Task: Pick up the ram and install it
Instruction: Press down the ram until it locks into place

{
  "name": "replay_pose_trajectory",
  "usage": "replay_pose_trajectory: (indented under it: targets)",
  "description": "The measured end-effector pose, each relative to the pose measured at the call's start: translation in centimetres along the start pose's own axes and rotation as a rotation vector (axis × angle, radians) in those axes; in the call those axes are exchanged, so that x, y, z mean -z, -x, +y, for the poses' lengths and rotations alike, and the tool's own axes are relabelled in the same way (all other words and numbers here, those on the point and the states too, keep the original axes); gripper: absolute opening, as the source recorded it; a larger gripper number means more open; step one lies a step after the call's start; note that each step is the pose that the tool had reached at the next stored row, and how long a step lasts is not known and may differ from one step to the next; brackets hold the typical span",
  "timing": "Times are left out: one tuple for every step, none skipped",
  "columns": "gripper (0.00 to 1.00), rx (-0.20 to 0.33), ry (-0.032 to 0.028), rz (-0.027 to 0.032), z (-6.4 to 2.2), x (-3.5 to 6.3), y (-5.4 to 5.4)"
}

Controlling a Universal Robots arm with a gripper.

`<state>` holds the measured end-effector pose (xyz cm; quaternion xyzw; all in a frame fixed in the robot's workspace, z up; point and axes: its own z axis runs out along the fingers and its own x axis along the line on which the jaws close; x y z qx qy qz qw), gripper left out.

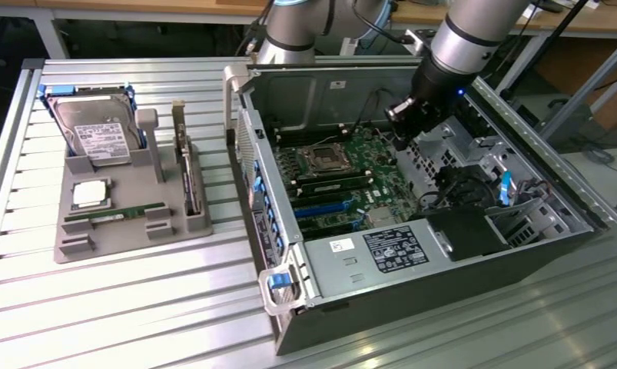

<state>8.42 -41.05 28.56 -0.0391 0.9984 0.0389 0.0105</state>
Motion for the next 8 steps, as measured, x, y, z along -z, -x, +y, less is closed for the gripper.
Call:
replay_pose_trajectory:
  targets:
    - [0.1,-0.025,-0.0007,-0.0019,0.0,0.0,0.0]
    - [0.1,-0.052,-0.0012,-0.004,0.0,0.0,0.0]
    - [0.1,-0.092,-0.0022,-0.0071,0.0,0.0,0.0]
    - [0.1,-0.116,-0.0028,-0.009,0.0,0.0,0.0]
    - [0.1,-0.144,-0.0035,-0.011,0.0,0.0,0.0]
    - [0.1,-0.145,-0.0035,-0.0112,0.0,0.0,0.0]
    - [0.1,-0.145,-0.0035,-0.0112,0.0,0.0,0.0]
    - [0.1,-0.145,-0.0035,-0.0112,0.0,0.0,0.0]
